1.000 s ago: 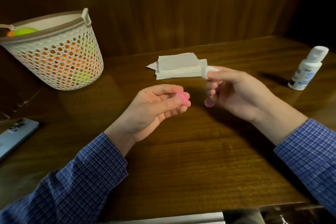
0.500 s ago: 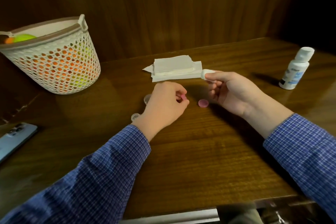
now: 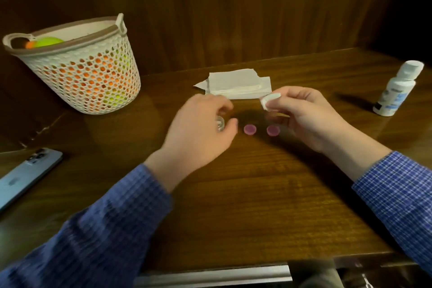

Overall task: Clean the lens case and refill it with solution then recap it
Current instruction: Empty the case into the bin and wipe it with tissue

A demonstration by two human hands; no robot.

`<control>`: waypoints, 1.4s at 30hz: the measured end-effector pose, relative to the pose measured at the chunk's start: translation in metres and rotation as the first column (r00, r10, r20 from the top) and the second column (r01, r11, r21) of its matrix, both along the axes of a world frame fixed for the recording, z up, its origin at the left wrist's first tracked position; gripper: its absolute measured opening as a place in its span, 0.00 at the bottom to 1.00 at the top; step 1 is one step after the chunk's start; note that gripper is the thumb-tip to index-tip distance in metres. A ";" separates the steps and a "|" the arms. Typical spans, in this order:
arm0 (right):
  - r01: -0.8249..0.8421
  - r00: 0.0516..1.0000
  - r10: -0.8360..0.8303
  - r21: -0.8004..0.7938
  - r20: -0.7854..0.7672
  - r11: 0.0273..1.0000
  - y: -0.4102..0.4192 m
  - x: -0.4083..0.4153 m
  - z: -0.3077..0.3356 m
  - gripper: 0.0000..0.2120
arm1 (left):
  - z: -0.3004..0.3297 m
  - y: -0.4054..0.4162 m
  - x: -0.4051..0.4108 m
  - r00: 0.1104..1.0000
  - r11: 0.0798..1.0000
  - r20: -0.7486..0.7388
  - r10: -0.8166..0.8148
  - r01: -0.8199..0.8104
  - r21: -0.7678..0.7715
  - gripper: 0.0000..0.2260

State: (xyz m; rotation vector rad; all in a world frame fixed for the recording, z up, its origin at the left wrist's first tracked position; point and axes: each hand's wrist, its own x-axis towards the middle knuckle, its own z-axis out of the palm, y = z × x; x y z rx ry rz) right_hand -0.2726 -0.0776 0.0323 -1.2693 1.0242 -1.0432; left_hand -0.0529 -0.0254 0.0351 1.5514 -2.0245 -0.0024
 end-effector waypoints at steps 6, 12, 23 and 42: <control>-0.141 0.974 0.106 -0.172 -0.199 0.975 0.016 0.036 -0.007 0.08 | -0.015 0.023 0.088 1.000 0.948 0.027 -0.013 0.004 0.317 0.26; -0.211 0.827 -0.019 -0.341 -0.562 0.916 0.025 0.090 -0.020 0.06 | -0.028 0.007 0.095 0.995 0.933 -0.082 -0.055 0.081 0.352 0.18; -0.505 0.653 0.137 -0.294 -0.745 0.811 0.014 0.103 -0.025 0.07 | -0.037 0.011 0.097 0.937 0.925 -0.325 -0.125 0.229 0.304 0.16; -0.304 0.669 -0.003 -0.277 -0.743 0.912 0.029 0.100 -0.025 0.07 | -0.041 0.038 0.056 0.962 0.949 -0.159 0.222 -0.176 0.262 0.10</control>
